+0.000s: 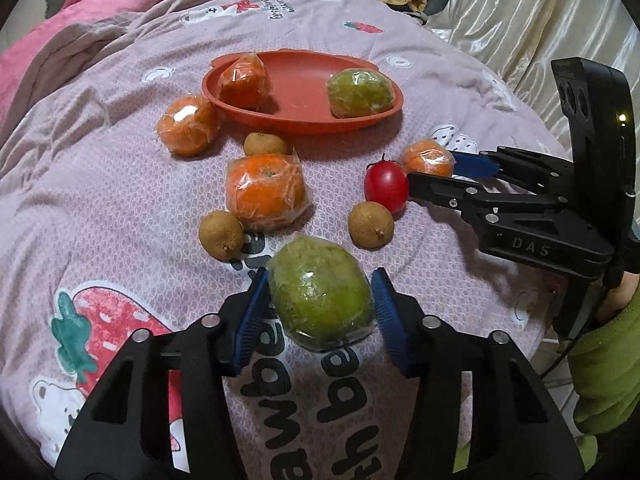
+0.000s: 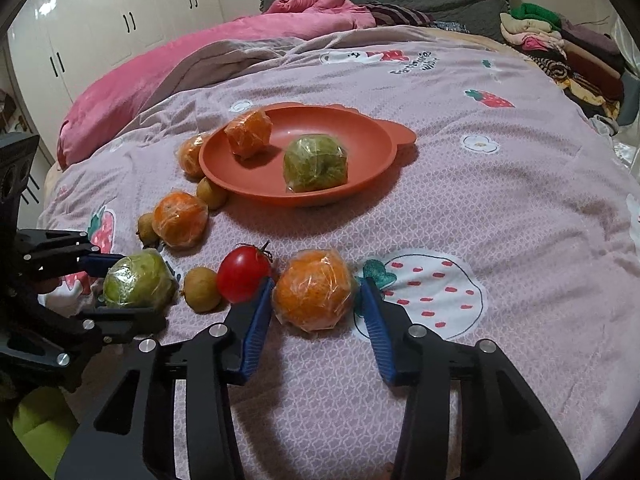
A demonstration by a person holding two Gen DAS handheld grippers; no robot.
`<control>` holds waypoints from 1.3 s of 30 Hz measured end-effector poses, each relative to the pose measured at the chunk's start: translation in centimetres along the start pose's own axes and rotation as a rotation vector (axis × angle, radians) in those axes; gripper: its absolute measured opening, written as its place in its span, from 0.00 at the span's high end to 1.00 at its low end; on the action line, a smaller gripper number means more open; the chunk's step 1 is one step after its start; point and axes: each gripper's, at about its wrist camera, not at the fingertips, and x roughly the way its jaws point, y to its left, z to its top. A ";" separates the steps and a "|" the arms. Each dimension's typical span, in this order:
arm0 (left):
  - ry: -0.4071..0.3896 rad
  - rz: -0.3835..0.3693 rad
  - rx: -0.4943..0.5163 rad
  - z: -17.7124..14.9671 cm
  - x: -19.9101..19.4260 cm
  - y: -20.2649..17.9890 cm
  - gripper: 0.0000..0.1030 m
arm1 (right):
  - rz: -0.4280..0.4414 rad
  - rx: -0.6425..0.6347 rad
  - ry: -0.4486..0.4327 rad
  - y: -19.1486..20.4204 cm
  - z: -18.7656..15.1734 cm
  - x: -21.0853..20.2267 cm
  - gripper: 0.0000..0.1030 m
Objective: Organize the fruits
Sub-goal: 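Grasp the large green wrapped fruit with the left gripper while the right grasps a wrapped mandarin, then lift and carry both held fruits over the orange plate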
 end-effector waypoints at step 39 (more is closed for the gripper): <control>-0.124 -0.010 -0.038 5.0 -4.4 0.3 0.64 | -0.035 0.025 -0.143 -2.4 2.0 -7.2 0.60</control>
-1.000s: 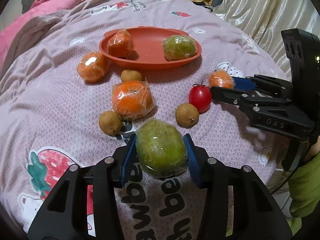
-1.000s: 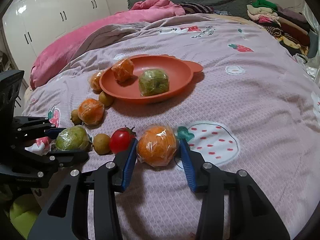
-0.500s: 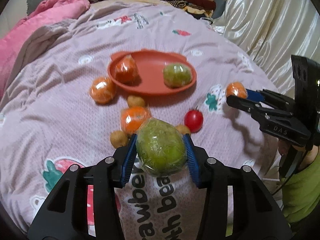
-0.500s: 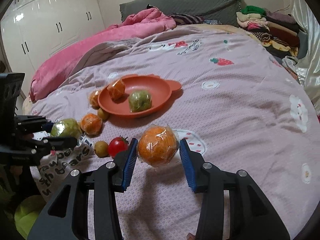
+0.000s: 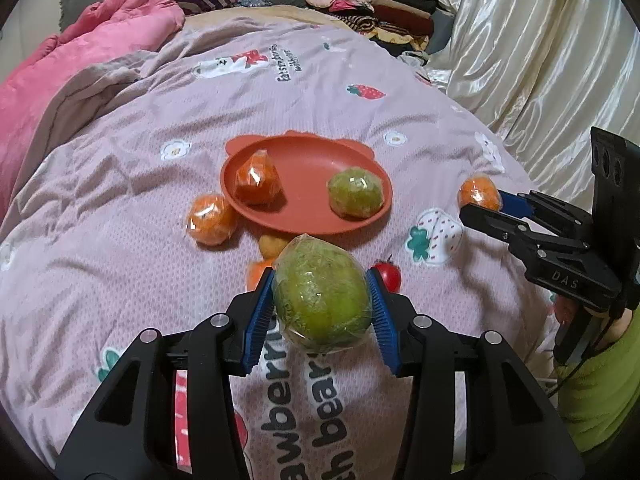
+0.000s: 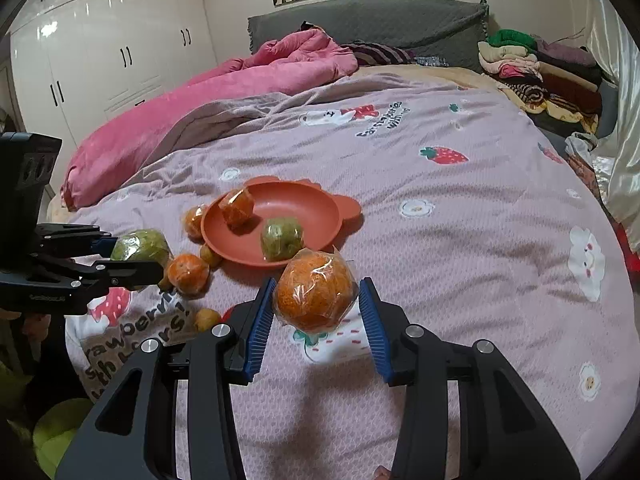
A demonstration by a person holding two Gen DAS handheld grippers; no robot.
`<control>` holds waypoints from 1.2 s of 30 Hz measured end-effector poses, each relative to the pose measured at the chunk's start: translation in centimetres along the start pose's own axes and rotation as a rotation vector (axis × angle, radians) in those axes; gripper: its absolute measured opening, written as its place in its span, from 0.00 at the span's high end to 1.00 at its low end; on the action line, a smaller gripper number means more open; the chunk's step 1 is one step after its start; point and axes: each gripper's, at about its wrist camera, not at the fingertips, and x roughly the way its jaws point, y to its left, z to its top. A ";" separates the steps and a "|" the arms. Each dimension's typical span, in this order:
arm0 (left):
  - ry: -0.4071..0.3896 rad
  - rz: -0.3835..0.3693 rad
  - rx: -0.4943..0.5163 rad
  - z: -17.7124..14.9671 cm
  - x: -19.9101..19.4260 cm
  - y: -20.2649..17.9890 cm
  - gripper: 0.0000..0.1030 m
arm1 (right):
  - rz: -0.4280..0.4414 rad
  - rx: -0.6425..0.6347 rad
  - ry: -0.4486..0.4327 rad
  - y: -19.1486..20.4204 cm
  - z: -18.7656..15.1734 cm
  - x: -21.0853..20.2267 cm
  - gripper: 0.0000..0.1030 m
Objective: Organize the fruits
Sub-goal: 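Lift and carry both held fruits over the orange plate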
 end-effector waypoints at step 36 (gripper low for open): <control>0.034 -0.021 0.016 5.1 4.7 1.5 0.64 | 0.005 -0.054 -0.002 0.2 6.7 4.3 0.60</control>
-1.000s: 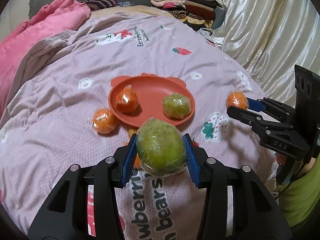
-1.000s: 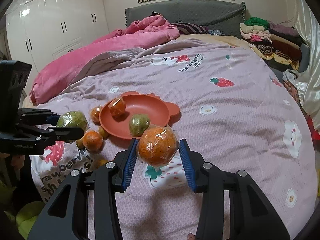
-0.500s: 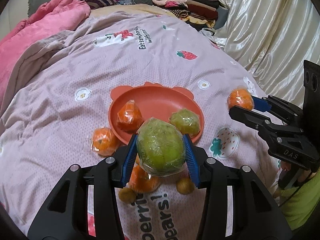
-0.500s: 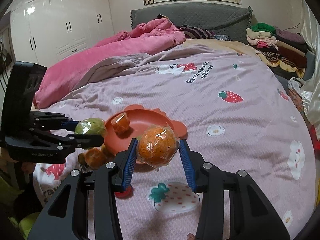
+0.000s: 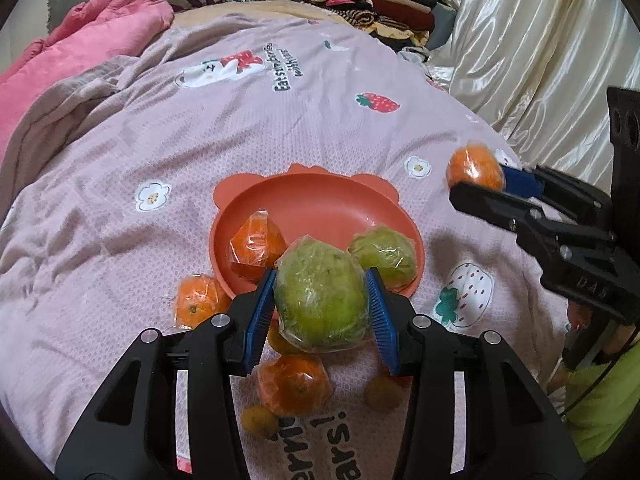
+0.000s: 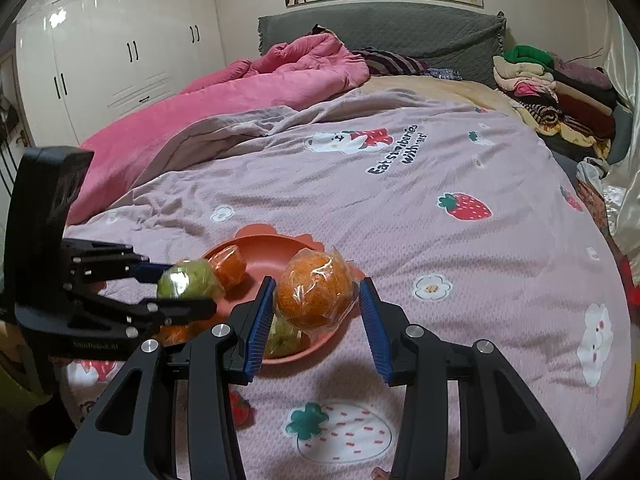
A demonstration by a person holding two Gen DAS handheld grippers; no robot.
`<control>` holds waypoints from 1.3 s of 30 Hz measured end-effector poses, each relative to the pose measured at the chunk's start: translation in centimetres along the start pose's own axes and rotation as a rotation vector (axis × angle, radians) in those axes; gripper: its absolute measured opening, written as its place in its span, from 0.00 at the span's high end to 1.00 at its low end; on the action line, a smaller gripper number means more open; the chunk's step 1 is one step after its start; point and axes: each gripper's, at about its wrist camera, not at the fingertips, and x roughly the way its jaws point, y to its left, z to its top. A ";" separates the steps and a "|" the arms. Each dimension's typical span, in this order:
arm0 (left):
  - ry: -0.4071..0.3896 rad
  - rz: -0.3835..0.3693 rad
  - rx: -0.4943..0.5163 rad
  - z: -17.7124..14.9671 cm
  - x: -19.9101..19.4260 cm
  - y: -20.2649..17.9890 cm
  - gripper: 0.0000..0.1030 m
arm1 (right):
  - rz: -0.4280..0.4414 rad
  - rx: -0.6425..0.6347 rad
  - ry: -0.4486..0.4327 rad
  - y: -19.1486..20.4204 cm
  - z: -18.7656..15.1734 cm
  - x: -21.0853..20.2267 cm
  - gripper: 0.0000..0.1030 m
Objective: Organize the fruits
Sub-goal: 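Lift and carry both held fruits over the orange plate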
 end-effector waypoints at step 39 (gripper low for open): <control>0.017 -0.021 -0.020 -0.1 1.4 1.8 0.64 | 0.049 -0.047 0.158 0.3 0.3 7.9 0.60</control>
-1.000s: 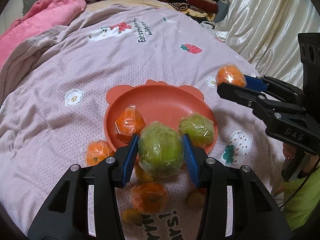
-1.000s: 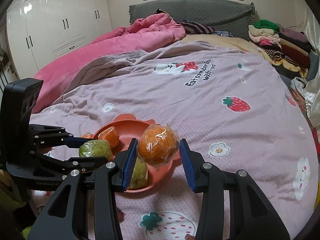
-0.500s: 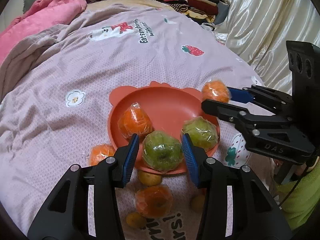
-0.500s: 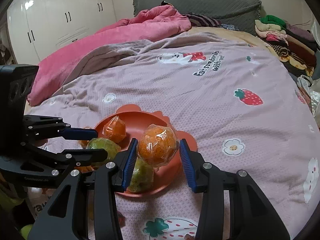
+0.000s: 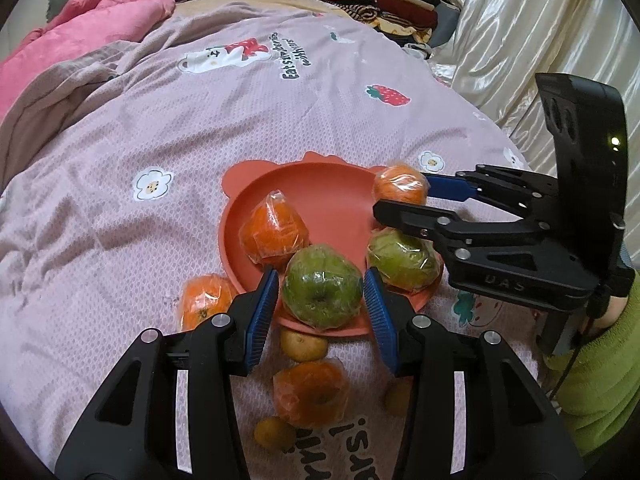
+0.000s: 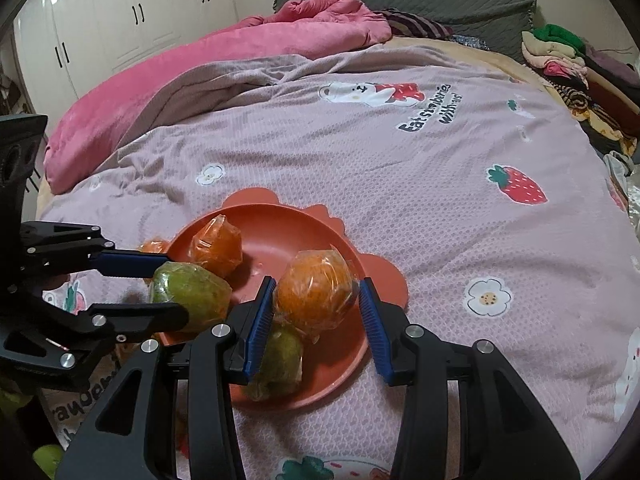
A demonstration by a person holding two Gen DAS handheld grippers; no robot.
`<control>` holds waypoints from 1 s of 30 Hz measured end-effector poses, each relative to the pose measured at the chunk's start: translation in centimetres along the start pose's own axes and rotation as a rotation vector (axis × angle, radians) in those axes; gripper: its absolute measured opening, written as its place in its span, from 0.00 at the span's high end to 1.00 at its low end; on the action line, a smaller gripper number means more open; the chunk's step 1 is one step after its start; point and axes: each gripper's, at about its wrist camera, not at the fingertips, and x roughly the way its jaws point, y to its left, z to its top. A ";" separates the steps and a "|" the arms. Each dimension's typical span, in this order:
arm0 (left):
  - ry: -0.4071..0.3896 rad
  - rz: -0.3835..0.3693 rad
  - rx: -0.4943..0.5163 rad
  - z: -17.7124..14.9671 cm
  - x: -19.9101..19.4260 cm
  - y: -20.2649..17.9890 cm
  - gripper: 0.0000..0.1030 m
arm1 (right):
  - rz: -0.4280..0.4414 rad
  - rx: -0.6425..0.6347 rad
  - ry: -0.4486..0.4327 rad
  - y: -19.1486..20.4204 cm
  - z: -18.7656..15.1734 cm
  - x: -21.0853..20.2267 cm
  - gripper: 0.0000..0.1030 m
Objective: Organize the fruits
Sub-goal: 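Lift and carry both held fruits over the orange plate, then open the right gripper to drop the mandarin while the left lowers the green fruit into the plate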
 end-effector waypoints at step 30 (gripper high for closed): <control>-0.009 0.008 -0.005 -0.1 -0.1 0.3 0.64 | 0.009 0.017 -0.008 -0.2 -0.1 -0.2 0.52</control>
